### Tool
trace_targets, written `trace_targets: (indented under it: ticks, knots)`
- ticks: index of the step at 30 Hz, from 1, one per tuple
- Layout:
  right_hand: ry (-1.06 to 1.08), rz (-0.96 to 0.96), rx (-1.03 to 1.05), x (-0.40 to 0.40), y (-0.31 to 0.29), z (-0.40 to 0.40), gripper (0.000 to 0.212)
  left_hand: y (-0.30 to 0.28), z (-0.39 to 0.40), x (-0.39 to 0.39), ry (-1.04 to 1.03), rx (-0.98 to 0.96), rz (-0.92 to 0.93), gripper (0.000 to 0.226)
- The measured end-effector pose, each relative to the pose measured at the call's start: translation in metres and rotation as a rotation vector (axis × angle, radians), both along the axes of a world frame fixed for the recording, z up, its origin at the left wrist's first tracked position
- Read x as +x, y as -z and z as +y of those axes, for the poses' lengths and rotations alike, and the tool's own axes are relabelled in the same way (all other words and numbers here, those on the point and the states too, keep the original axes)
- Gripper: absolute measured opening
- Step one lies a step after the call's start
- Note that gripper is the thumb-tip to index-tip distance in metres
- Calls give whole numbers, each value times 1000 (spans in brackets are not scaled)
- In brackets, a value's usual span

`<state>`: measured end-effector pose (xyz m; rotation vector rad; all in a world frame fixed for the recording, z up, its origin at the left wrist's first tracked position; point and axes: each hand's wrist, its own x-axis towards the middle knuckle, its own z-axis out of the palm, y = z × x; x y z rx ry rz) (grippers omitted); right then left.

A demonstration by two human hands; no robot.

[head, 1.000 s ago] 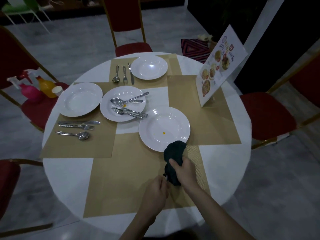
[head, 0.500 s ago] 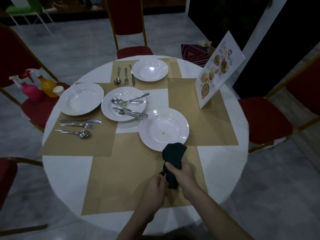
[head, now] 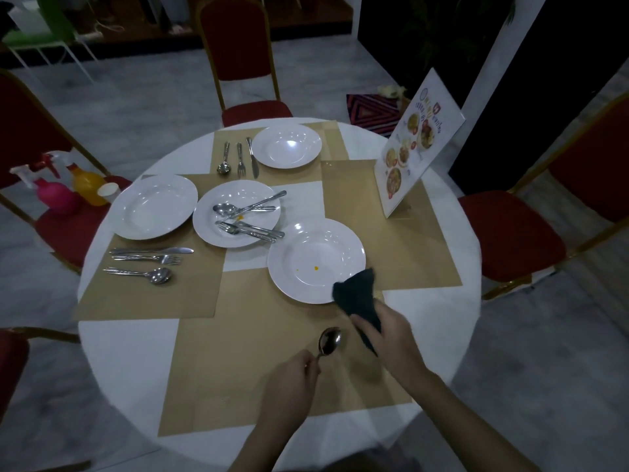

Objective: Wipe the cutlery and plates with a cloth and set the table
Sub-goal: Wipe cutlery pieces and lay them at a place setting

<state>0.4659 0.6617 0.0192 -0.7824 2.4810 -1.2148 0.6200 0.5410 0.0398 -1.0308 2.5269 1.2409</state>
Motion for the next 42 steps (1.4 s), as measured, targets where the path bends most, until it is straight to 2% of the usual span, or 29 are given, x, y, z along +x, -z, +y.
trace_targets:
  ticks: [2,4,8,11,12,16,22,27,30,33,34,36,40,42]
  knots:
    - [-265,177,82,9,-4,-1,32,2,-2,-6,90,-107,-35,26]
    - [-378,303,180,16,3,-6,39,0,1,-14,142,-165,-44,28]
    - [-184,50,135,18,12,-11,43,0,4,-16,168,-207,-1,31]
    - [33,-73,79,14,11,-11,31,3,5,-15,157,-178,42,29]
    - [30,-65,93,15,9,-12,28,4,6,-15,150,-177,53,29]
    - [-215,35,172,28,7,-21,25,9,8,-16,156,-233,59,29]
    - [-7,-39,254,5,13,-12,26,12,12,-7,77,-309,66,31]
    - [-159,-73,108,16,12,-11,28,16,10,-4,131,-371,100,30]
    - [-97,-86,113,3,12,-12,23,22,7,-1,218,-506,98,23]
    - [-307,-20,169,-1,13,-16,23,21,5,-1,313,-570,63,13]
    - [-385,-9,207,0,13,-18,25,22,5,-2,337,-590,48,21]
    - [-386,-20,280,-6,14,-20,27,21,9,-3,374,-618,12,40]
    - [-325,-77,277,-13,21,-16,26,23,6,3,403,-638,41,51]
    - [-238,-125,228,-8,25,-7,51,25,4,7,411,-651,81,55]
